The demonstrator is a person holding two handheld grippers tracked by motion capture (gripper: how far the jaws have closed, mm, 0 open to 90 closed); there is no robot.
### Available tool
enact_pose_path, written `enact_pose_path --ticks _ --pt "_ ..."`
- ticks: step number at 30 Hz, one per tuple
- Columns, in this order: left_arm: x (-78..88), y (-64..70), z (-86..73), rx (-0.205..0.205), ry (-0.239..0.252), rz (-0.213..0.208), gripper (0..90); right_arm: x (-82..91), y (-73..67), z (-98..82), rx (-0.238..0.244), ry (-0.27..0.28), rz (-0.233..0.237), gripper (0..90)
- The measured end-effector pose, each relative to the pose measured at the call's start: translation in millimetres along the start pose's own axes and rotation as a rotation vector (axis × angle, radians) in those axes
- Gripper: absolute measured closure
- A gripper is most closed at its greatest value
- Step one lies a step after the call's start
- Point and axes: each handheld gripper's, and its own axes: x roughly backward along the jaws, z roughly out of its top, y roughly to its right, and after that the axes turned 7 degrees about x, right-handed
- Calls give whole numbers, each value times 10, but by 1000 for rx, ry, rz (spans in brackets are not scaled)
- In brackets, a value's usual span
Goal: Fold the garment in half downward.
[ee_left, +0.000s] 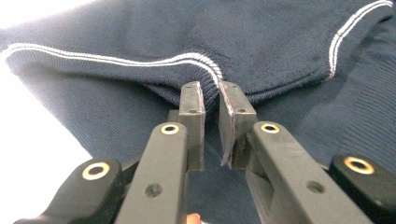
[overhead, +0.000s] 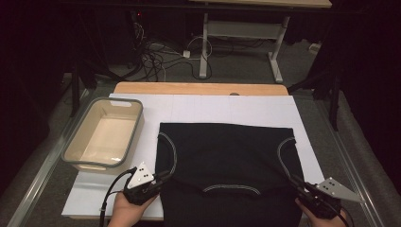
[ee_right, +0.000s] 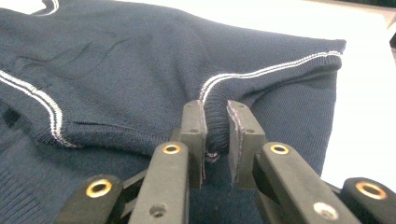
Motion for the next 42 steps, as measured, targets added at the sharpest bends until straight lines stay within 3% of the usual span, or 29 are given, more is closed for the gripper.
enact_pose_path --ticks 15,29,34,36,38,40,42 --pt "198 188 -126 -43 -12 -18 788 219 -128 -107 14 -5 5 793" --pt "370 312 -219 -59 -14 -38 787 384 -212 -203 11 -9 11 790" --pt "327 281 -281 -43 -53 -49 783 410 -238 -258 -3 -29 25 742" --pt "311 275 -284 -20 -48 -53 730 404 -251 -260 -7 -28 27 656" --pt "315 292 -261 -7 -34 -63 603 430 -272 -222 -16 2 21 579" --pt "315 335 -221 4 -16 -70 509 452 -330 -148 -5 30 34 571" --pt "286 400 -185 9 -1 -100 473 440 -419 -85 21 43 62 580"
